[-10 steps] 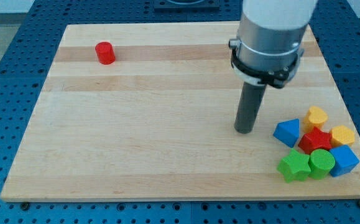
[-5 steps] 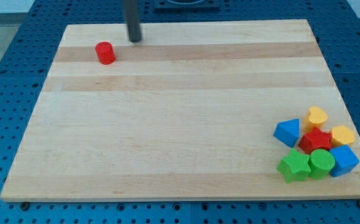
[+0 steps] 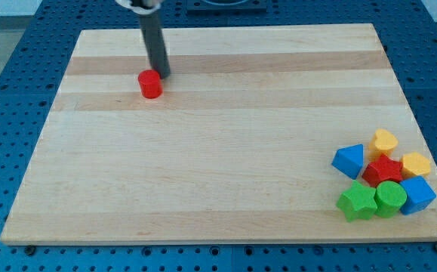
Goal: Place red circle at the center of the board
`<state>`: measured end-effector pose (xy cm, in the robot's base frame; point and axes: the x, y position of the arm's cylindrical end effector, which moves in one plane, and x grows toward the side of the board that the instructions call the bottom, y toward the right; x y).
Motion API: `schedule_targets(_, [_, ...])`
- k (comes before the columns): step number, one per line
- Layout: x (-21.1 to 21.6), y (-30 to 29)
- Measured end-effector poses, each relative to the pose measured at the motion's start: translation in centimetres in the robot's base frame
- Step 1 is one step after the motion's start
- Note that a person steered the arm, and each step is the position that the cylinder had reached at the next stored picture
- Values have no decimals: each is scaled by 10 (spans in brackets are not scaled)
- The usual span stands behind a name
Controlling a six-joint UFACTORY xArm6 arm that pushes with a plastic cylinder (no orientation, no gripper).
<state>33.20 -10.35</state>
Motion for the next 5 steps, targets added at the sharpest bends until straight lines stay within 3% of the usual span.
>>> schedule_targets(1, [-9,-12])
schedule_targets(2, [-48,-69])
schedule_targets(4, [-43,-201])
schedule_targets(5, [-27,-154])
